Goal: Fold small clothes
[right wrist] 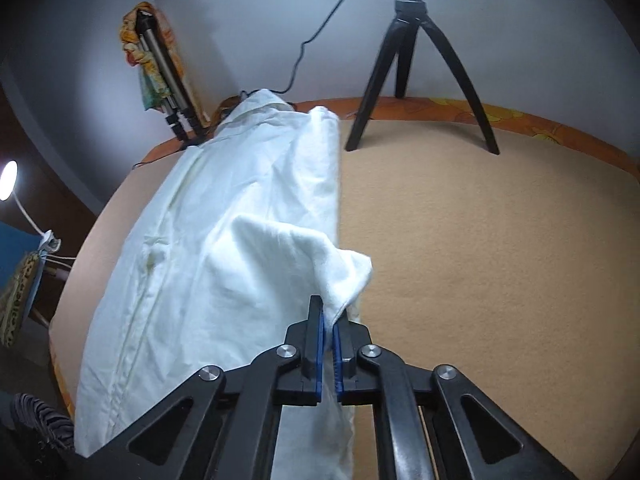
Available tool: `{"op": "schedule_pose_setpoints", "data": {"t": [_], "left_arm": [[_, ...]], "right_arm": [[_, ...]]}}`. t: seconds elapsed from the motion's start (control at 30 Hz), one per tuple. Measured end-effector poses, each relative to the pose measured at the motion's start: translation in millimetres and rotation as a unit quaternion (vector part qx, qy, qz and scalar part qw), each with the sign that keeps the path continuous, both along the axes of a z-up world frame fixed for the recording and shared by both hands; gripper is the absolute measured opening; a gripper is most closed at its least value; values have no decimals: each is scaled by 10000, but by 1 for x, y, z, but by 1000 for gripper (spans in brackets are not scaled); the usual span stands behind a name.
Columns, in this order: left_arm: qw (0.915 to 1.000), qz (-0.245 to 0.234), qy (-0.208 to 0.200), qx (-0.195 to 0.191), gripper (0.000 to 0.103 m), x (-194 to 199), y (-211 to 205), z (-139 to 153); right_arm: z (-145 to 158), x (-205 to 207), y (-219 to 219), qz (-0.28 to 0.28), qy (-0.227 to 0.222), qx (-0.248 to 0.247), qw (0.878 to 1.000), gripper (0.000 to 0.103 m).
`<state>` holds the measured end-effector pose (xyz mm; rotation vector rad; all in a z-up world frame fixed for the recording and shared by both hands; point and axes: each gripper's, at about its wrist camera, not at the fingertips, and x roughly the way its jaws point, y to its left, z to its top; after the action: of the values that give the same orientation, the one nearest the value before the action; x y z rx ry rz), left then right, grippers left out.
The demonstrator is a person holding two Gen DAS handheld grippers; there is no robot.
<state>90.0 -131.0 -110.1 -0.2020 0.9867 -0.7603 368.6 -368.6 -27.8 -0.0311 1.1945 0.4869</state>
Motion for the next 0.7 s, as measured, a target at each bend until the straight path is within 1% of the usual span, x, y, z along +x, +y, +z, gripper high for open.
{"op": "schedule_pose_setpoints", "data": {"t": [0.1, 0.13, 0.2, 0.27, 0.33, 0.37, 0.5, 0.6, 0.7], "left_arm": [[10000, 25, 19, -57, 28, -2, 5, 0], [10000, 43, 20, -72, 28, -4, 6, -1], [10000, 45, 8, -51, 28, -6, 8, 1], [10000, 58, -13, 8, 28, -8, 11, 3], [9999, 103, -86, 63, 28, -10, 13, 6], [9998, 145, -129, 75, 28, -10, 15, 8], [9996, 235, -175, 2, 28, -11, 21, 13], [9995, 199, -253, -21, 28, -15, 19, 17], [9994, 119, -323, -23, 28, -20, 13, 20]], "right_arm": [[-17, 11, -6, -141, 9, -238, 9996, 1], [-20, 13, -8, -163, 11, -246, 9996, 1], [-19, 14, -10, -198, -2, -265, 9995, 3], [-9, 12, -12, -193, -53, -237, 9995, 7], [8, 5, -18, -233, -162, -156, 9995, 27], [17, 0, -22, -264, -202, -77, 9994, 29], [46, -31, -36, -213, -189, 153, 9995, 29], [55, -62, -46, -104, -43, 221, 9997, 37], [49, -93, -60, -67, 328, 318, 9989, 39]]}}
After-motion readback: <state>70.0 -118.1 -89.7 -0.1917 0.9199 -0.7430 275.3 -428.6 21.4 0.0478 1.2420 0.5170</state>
